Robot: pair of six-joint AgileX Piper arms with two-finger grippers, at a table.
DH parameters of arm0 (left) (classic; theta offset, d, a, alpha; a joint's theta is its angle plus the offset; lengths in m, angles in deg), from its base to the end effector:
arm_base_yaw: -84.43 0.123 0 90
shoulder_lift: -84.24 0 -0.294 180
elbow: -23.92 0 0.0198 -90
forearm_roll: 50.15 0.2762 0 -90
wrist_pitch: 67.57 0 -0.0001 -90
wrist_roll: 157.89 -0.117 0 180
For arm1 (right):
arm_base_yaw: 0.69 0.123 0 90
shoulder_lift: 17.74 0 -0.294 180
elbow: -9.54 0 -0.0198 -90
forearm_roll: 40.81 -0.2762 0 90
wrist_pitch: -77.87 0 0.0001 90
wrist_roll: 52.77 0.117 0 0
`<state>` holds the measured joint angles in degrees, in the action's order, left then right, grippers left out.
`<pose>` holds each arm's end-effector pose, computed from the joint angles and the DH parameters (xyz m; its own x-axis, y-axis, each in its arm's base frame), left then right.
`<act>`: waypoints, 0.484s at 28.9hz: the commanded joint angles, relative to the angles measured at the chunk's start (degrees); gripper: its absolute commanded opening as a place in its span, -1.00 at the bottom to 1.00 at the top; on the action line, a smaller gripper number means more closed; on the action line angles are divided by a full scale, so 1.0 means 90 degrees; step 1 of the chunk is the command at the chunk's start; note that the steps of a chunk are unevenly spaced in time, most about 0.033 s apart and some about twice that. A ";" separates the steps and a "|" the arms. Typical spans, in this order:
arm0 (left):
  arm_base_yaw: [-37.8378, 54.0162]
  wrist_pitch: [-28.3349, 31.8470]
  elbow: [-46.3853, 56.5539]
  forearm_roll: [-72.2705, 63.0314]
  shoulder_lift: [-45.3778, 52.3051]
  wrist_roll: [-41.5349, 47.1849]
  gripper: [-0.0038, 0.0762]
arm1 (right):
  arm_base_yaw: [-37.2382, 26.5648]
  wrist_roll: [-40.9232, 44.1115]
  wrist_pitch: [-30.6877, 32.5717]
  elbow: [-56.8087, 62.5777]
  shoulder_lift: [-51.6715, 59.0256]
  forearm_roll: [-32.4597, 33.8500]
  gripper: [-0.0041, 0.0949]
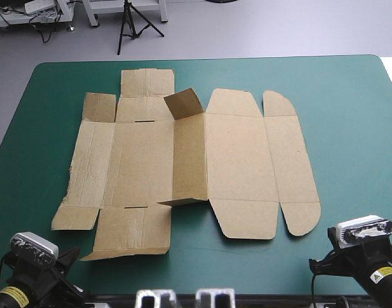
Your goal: Fold the box
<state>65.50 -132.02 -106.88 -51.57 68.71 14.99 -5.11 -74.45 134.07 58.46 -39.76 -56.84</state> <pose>0.0452 -0.0183 0.2636 -0.5550 0.3101 -0.7718 0.4062 0.9108 0.0738 0.0759 0.0211 0.2750 -0.5491 -0.1705 -0.8182 -0.2353 0.9709 -0.0444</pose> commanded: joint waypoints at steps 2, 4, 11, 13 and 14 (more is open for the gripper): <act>-0.0028 0.0399 -0.0150 -0.0039 -0.0098 0.0132 -0.92 | 0.0020 -0.0052 -0.0386 -0.0142 -0.0057 -0.0125 -0.95; -0.0028 0.0399 -0.0150 -0.0039 -0.0098 0.0151 -0.92 | 0.0020 -0.0052 -0.0386 -0.0142 -0.0057 -0.0125 -0.95; -0.0028 0.0522 -0.0150 0.0069 -0.0098 0.0109 -0.92 | 0.0020 -0.0052 -0.0386 -0.0142 -0.0057 -0.0125 -0.95; -0.0028 0.0637 -0.0161 0.0110 -0.0118 0.0056 -0.92 | 0.0020 -0.0052 -0.0386 -0.0142 -0.0057 -0.0125 -0.95; -0.0028 0.0654 -0.0177 0.0115 -0.0148 0.0059 -0.92 | 0.0020 -0.0052 -0.0386 -0.0142 -0.0057 -0.0125 -0.95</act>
<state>65.50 -130.86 -106.88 -50.69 68.71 15.68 -5.11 -74.45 134.07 58.46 -39.76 -56.84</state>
